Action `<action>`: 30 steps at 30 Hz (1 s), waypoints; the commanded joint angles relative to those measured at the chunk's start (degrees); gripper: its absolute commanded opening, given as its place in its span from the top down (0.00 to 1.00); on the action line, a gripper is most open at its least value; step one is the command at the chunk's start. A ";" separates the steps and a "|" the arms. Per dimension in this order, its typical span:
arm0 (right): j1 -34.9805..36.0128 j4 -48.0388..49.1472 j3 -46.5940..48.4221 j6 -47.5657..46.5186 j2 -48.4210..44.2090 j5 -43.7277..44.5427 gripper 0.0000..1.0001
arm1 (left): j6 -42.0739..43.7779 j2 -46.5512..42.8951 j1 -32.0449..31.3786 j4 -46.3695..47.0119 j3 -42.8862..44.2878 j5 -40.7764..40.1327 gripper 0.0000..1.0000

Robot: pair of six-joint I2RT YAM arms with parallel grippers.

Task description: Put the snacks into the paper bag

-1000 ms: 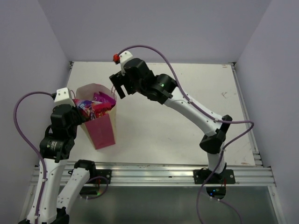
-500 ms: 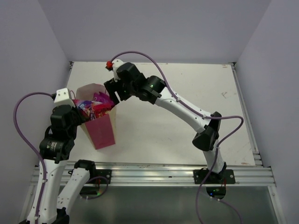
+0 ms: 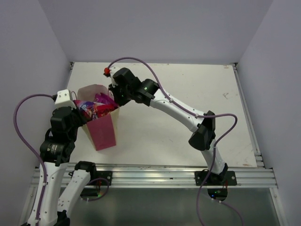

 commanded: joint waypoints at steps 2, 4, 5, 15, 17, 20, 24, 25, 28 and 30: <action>-0.06 -3.31 0.13 -1.52 -3.25 2.27 1.00 | 0.17 0.15 0.11 4.37 -0.86 7.04 1.00; 0.03 -5.16 -0.65 -2.05 -5.35 4.47 1.00 | -0.97 0.32 0.11 5.42 -0.87 10.71 1.00; 0.03 -6.83 -1.36 -2.14 -7.89 5.53 1.00 | -1.50 0.50 0.11 5.60 -0.87 11.78 1.00; -0.06 -12.73 -15.76 -1.18 -24.68 19.94 1.00 | -9.32 1.82 -0.33 12.80 -4.38 24.97 1.00; -0.24 -12.99 -17.26 -0.74 -26.20 21.44 1.00 | -10.29 2.52 -1.12 14.73 -5.34 26.03 1.00; -1.02 -12.99 -20.25 -0.03 -28.83 23.29 1.00 | -11.69 3.83 -3.05 17.36 -6.40 25.77 1.00; -2.43 -12.99 -24.73 0.32 -31.73 25.22 1.00 | -13.27 6.65 -7.69 21.14 -6.75 22.36 1.00; -2.78 -12.82 -25.44 0.24 -32.95 25.49 1.00 | -13.63 7.35 -9.20 21.94 -6.84 21.47 1.00; -4.71 -12.29 -27.90 0.06 -34.80 26.02 1.00 | -15.04 10.77 -16.13 25.28 -6.58 16.66 1.00; -6.21 -12.12 -29.13 -0.20 -35.25 26.02 1.00 | -15.56 13.59 -22.70 26.43 -5.70 12.96 1.00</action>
